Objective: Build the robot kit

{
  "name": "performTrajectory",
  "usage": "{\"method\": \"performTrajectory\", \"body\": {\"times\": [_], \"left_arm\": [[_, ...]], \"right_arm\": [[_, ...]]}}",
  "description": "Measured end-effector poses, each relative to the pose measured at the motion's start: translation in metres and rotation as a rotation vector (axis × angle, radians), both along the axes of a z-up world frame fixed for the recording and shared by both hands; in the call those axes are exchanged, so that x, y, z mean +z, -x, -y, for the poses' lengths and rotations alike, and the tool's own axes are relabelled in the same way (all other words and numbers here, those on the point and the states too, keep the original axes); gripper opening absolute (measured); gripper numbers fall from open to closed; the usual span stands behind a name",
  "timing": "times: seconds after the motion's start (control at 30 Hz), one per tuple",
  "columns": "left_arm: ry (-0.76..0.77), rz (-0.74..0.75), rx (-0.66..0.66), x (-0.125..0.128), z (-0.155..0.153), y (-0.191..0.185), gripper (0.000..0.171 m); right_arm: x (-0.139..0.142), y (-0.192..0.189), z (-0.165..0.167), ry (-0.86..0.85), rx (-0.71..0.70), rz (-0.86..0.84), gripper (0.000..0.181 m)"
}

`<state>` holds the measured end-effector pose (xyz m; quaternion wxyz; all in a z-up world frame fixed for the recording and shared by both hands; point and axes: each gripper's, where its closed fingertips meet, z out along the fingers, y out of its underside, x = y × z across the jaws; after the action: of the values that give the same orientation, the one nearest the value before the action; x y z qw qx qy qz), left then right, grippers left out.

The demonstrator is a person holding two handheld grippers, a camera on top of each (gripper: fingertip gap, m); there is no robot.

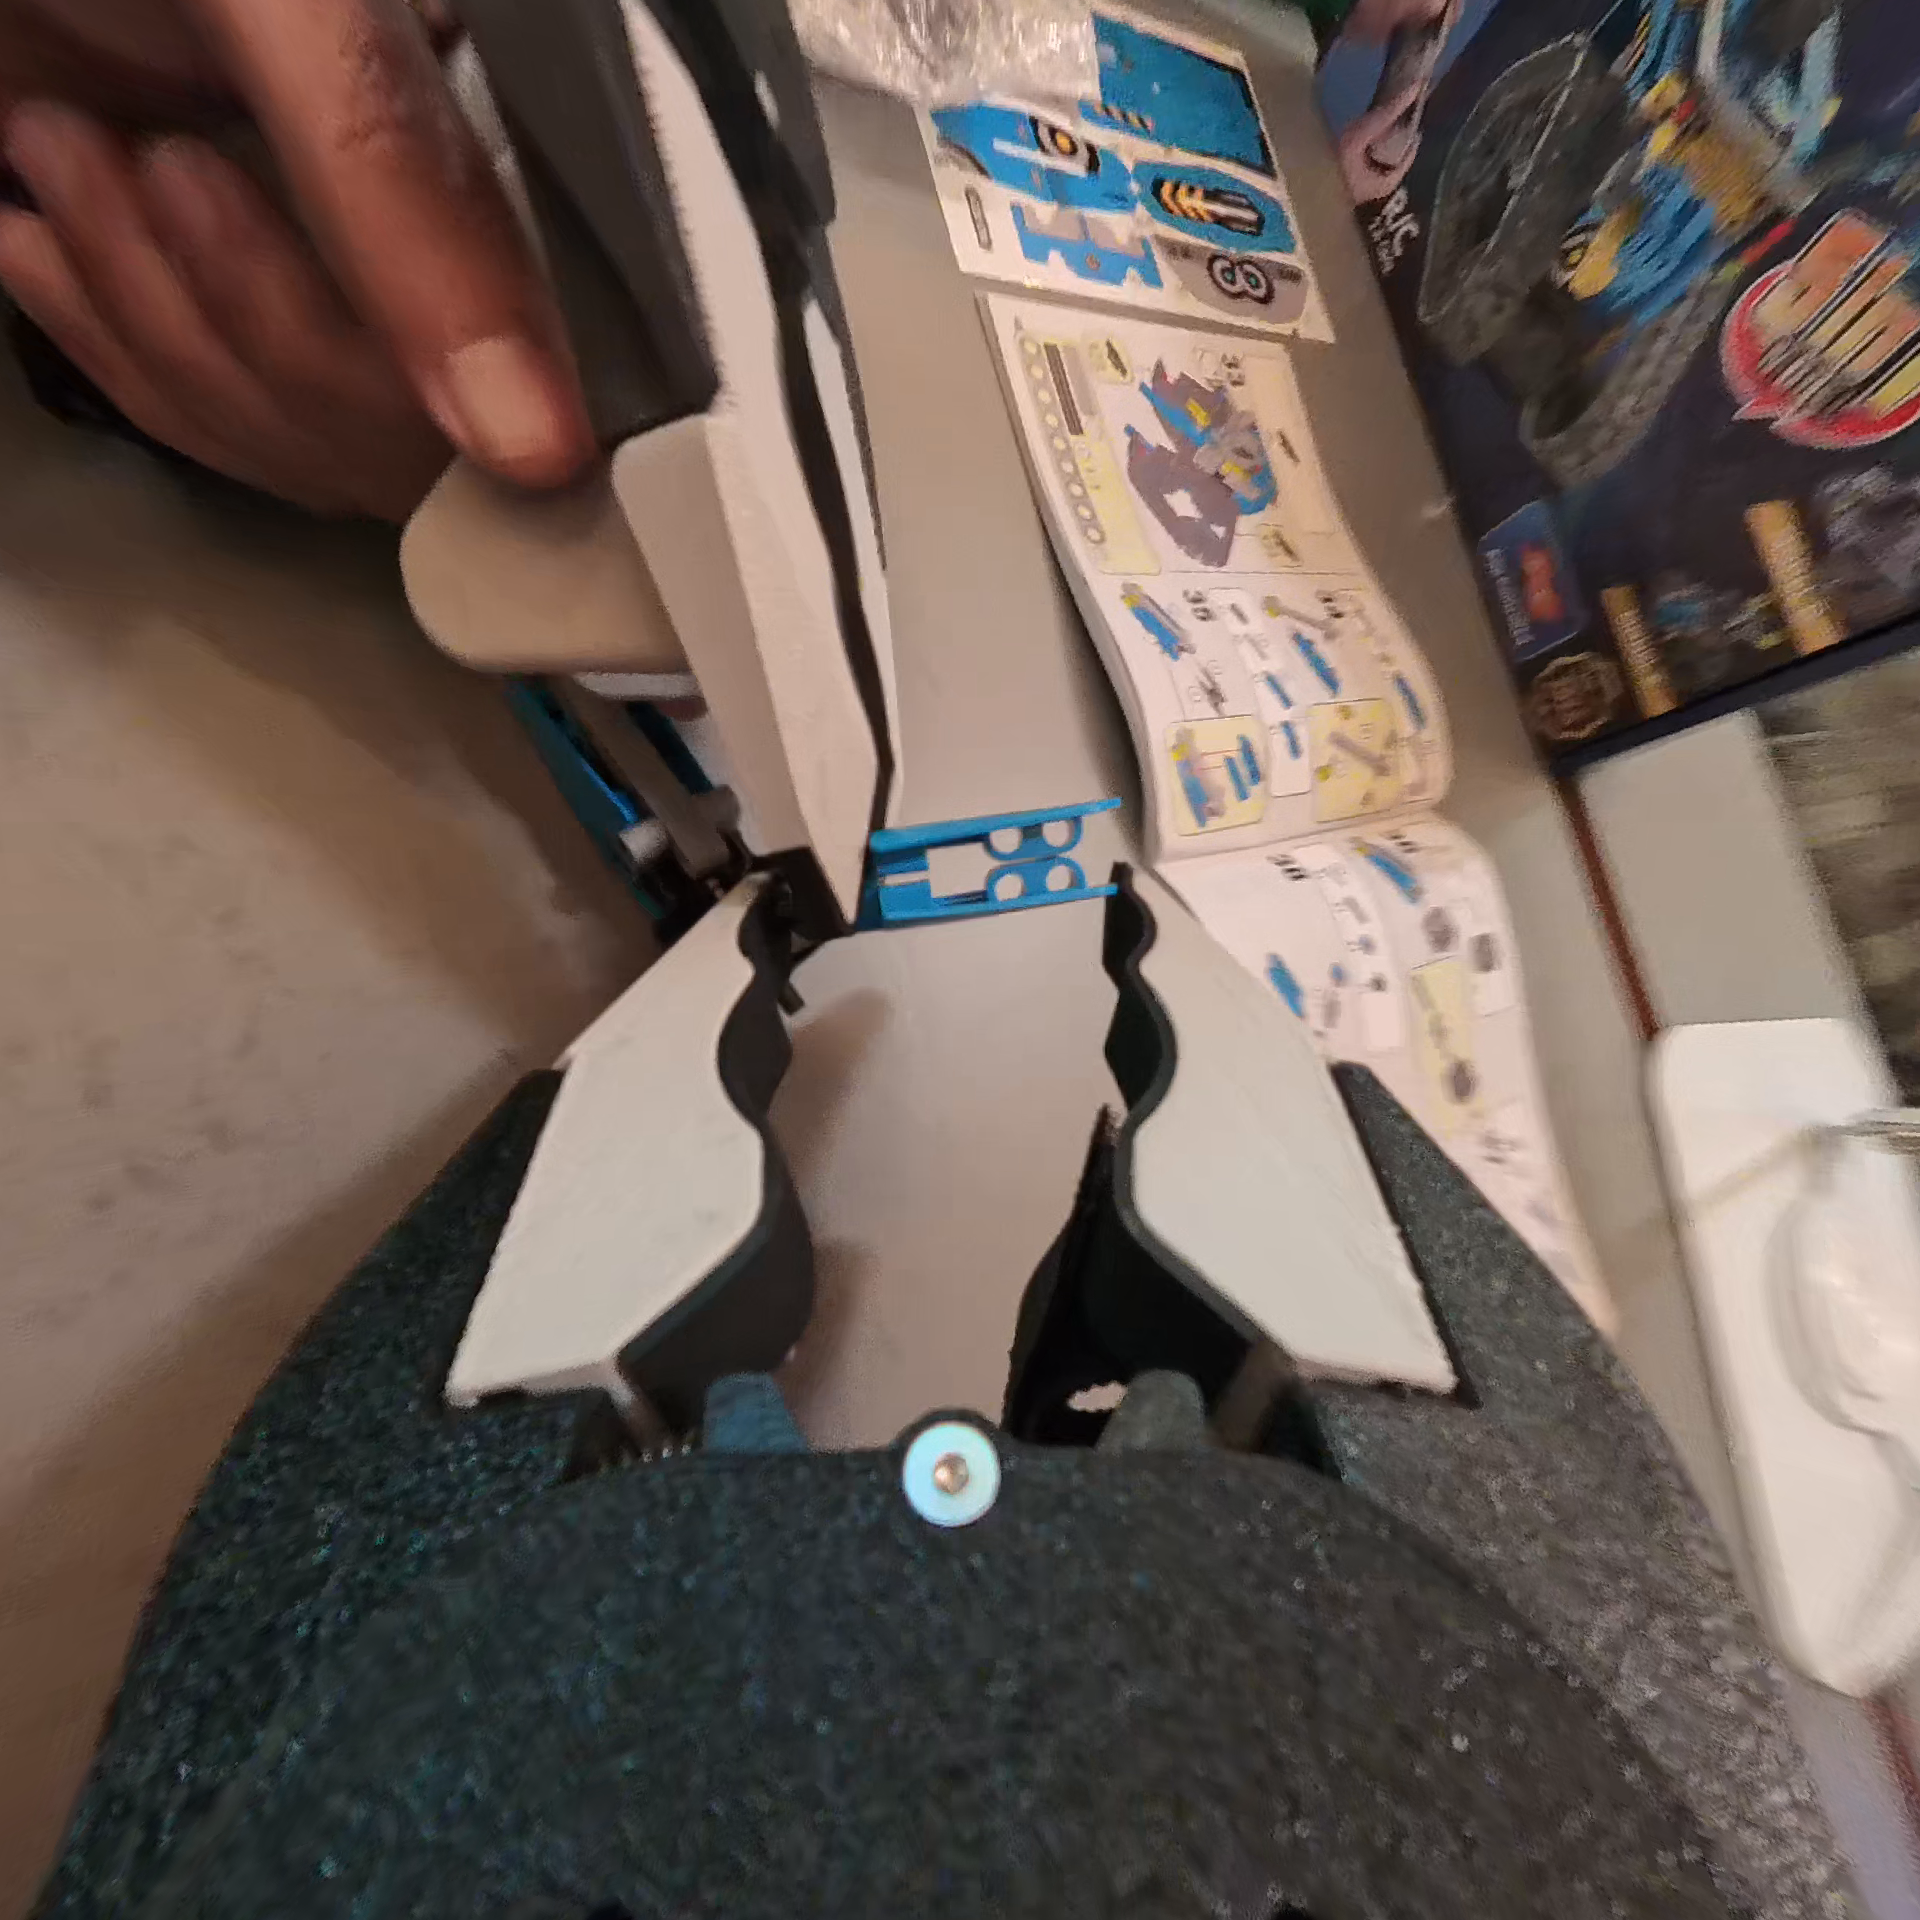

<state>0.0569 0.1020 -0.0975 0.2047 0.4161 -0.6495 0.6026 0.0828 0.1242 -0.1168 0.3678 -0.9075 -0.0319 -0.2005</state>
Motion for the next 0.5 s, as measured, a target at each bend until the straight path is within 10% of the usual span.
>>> {"method": "performTrajectory", "body": {"times": [0.5], "left_arm": [[0.398, -0.016, 0.286, 0.064, -0.062, -0.019, 0.006]], "right_arm": [[0.071, -0.019, -0.004, -0.625, -0.149, -0.315, 0.063]]}}
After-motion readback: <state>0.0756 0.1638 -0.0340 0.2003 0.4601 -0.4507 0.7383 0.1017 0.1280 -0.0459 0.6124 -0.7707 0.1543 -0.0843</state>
